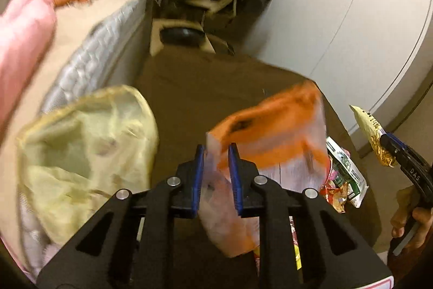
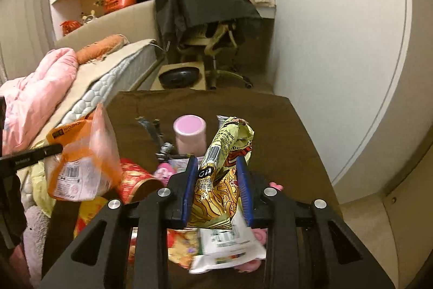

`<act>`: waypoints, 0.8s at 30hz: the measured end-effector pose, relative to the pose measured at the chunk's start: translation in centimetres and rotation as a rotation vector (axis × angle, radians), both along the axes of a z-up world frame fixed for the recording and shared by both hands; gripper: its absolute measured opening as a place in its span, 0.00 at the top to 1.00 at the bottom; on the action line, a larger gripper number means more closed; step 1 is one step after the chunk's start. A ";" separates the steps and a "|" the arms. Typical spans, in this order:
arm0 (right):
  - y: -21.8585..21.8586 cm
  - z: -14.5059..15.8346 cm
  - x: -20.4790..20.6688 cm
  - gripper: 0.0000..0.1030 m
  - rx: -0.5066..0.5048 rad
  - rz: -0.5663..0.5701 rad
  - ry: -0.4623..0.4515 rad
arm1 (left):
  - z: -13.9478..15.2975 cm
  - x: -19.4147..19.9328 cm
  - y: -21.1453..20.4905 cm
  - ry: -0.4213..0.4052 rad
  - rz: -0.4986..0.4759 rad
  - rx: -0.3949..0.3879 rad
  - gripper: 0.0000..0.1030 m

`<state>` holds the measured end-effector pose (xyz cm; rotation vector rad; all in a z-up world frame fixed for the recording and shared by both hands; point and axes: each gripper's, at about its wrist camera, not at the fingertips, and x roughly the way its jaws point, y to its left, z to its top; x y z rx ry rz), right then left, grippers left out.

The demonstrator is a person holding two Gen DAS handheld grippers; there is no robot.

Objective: Collect trash
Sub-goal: 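Carry both wrappers to the yellow plastic bag and open both tools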

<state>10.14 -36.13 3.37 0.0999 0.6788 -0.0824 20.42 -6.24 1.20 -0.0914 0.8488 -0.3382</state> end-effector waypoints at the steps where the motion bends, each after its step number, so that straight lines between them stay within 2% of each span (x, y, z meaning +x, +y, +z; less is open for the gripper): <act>1: 0.6 0.3 0.0 0.73 -0.003 0.014 -0.008 | 0.7 -0.3 0.5 -0.021 0.011 0.013 0.83; 7: 4.4 1.9 0.0 0.73 0.005 0.095 -0.058 | 3.7 -1.2 5.6 -0.097 0.100 0.073 0.84; 11: 7.3 2.8 0.5 0.73 0.005 0.158 -0.086 | 5.4 -1.1 11.1 -0.144 0.228 0.165 0.84; 14: 9.8 3.1 1.1 0.73 0.001 0.210 -0.096 | 6.1 -0.6 14.8 -0.149 0.313 0.249 0.84; 19: 13.6 2.8 2.7 0.73 -0.013 0.279 -0.089 | 4.4 0.8 18.6 -0.109 0.395 0.402 0.84; 24: 16.2 1.8 4.7 0.73 0.005 0.331 -0.051 | -0.2 2.1 18.5 -0.025 0.349 0.465 0.84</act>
